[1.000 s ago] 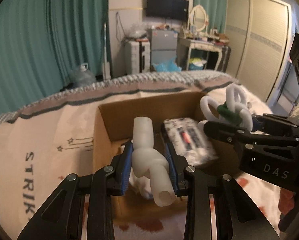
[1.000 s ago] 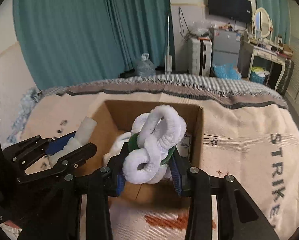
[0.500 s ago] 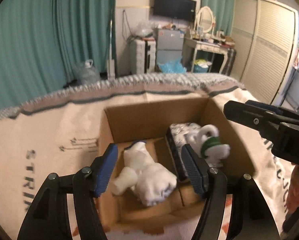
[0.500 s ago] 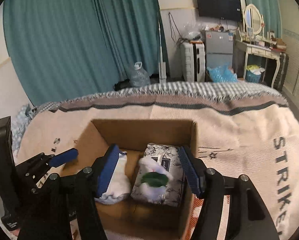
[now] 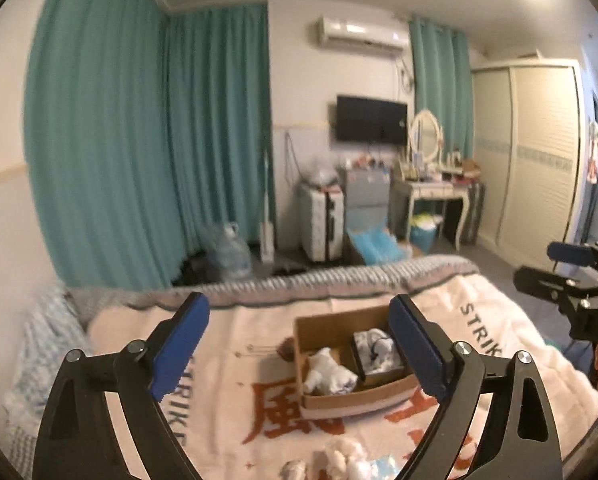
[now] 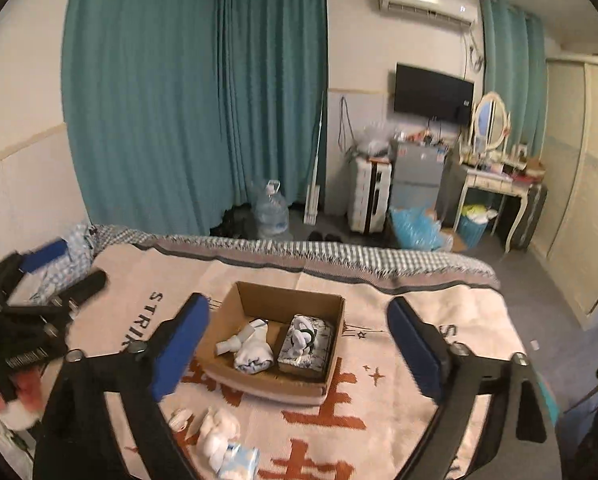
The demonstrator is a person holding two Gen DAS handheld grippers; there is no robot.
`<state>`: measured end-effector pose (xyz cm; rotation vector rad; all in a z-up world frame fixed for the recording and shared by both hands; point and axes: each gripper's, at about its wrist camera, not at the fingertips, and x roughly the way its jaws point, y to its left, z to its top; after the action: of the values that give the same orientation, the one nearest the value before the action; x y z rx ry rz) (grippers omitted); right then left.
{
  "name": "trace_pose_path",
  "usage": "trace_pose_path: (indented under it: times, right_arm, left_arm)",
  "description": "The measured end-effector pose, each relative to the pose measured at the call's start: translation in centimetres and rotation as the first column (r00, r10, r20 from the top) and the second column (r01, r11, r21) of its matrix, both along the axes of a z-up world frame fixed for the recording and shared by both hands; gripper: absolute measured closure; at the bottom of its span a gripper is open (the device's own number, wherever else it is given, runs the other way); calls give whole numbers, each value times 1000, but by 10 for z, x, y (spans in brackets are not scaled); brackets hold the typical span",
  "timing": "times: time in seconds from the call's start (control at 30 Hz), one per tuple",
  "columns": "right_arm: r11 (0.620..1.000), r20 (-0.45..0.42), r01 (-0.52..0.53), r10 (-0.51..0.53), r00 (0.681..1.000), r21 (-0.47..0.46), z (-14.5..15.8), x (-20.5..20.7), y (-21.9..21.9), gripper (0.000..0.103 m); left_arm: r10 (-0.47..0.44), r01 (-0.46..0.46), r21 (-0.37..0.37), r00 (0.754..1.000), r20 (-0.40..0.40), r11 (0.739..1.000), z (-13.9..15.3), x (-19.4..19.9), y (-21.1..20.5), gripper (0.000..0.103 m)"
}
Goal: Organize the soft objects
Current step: 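Move both tools back toward the blue tissue pack and white socks, then grasp the blue tissue pack with the right gripper while the left grasps a white sock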
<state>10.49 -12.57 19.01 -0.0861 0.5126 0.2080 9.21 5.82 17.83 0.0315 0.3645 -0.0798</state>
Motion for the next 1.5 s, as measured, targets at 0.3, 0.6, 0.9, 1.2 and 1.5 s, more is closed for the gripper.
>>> trace_pose_path:
  times: [0.3, 0.6, 0.9, 1.2, 1.5]
  right_arm:
    - [1000, 19, -3, 3, 1000, -3, -7, -84, 11, 6]
    - [1000, -103, -21, 19, 994, -20, -108, -80, 24, 6]
    - [997, -321, -28, 4, 947, -70, -250, -23, 38, 9]
    - [999, -504, -45, 34, 863, -10, -350, 8, 41, 14]
    - [989, -482, -135, 145, 864, 54, -345, 7, 60, 63]
  left_arm:
    - [-10, 11, 26, 1000, -21, 1000, -20, -69, 16, 11]
    - [22, -23, -4, 983, -181, 1000, -117, -64, 22, 11]
    - [49, -48, 10, 936, -348, 999, -234, -22, 7, 11]
    - [68, -47, 59, 892, -448, 997, -293, 3, 1, 11]
    - [93, -65, 76, 873, -479, 995, -297, 10, 3, 13]
